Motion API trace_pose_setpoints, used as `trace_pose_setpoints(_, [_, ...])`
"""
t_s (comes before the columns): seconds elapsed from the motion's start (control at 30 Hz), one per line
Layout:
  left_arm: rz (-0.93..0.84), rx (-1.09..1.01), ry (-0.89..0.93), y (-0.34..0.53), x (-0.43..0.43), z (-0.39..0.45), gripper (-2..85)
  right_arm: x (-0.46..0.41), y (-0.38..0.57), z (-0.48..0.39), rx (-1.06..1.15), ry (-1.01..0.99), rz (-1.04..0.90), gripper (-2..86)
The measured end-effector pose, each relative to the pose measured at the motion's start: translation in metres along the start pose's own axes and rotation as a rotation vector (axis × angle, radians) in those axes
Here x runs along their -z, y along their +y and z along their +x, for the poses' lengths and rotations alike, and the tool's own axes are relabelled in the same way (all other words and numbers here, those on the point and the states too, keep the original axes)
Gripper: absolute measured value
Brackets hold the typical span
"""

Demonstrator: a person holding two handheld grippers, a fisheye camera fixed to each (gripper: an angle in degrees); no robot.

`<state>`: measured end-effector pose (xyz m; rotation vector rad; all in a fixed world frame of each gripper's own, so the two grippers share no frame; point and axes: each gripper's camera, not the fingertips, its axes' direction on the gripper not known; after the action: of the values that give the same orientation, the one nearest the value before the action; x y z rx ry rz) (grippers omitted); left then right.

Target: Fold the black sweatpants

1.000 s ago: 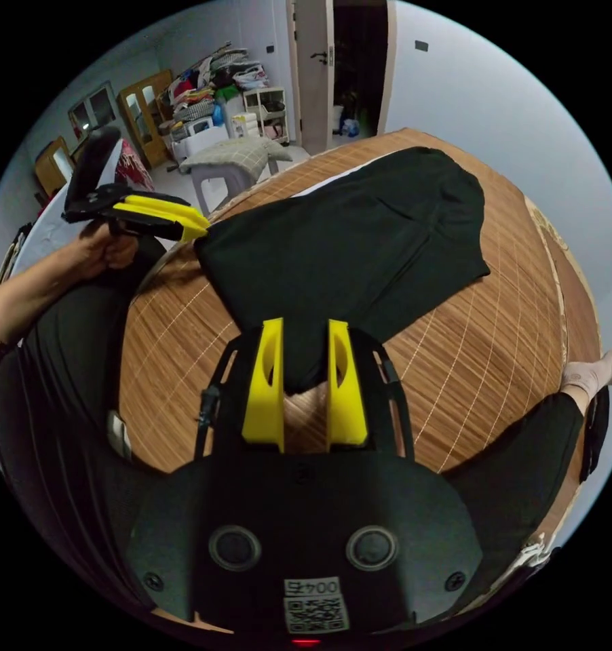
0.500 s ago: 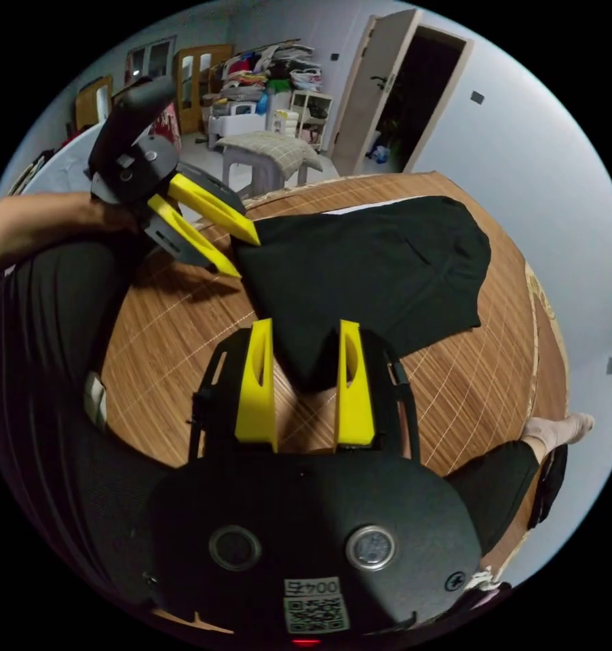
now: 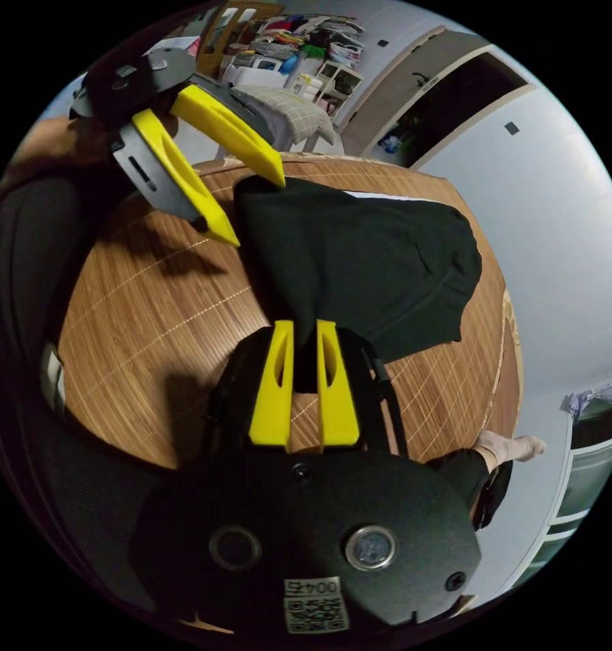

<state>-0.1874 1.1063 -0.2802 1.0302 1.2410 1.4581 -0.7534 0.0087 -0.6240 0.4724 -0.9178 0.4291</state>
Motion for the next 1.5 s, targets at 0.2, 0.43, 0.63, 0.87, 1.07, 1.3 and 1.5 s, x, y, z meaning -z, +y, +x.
trace_pose_setpoints(0.2, [-0.060, -0.111, -0.034, -0.032, -0.013, 0.022, 16.9, 0.022, -0.009, 0.024, -0.117, -0.093, 0.044, 5.1])
trace_pose_setpoints(0.43, [-0.119, -0.221, -0.074, -0.064, -0.022, 0.036, 14.2, 0.049, -0.019, 0.048, -0.214, -0.147, 0.087, 4.9])
trace_pose_setpoints(0.63, [-0.130, -0.212, -0.046, -0.092, -0.015, 0.032, 10.1, 0.074, -0.026, 0.061, -0.244, -0.201, 0.102, 4.9])
trace_pose_setpoints(0.87, [-0.168, -0.209, 0.124, -0.127, 0.012, 0.026, 7.9, 0.116, -0.033, 0.065, -0.232, -0.268, 0.054, 4.8])
trace_pose_setpoints(1.07, [-0.216, -0.186, 0.351, -0.164, 0.049, 0.026, 7.4, 0.178, -0.027, 0.065, -0.178, -0.355, 0.014, 4.7])
trace_pose_setpoints(1.3, [-0.283, -0.199, 0.487, -0.215, 0.080, 0.025, 7.1, 0.238, -0.021, 0.084, -0.141, -0.438, 0.044, 4.6])
trace_pose_setpoints(1.5, [-0.235, -0.101, 0.562, -0.279, 0.091, -0.035, 7.1, 0.260, -0.043, 0.156, -0.170, -0.437, 0.085, 4.5])
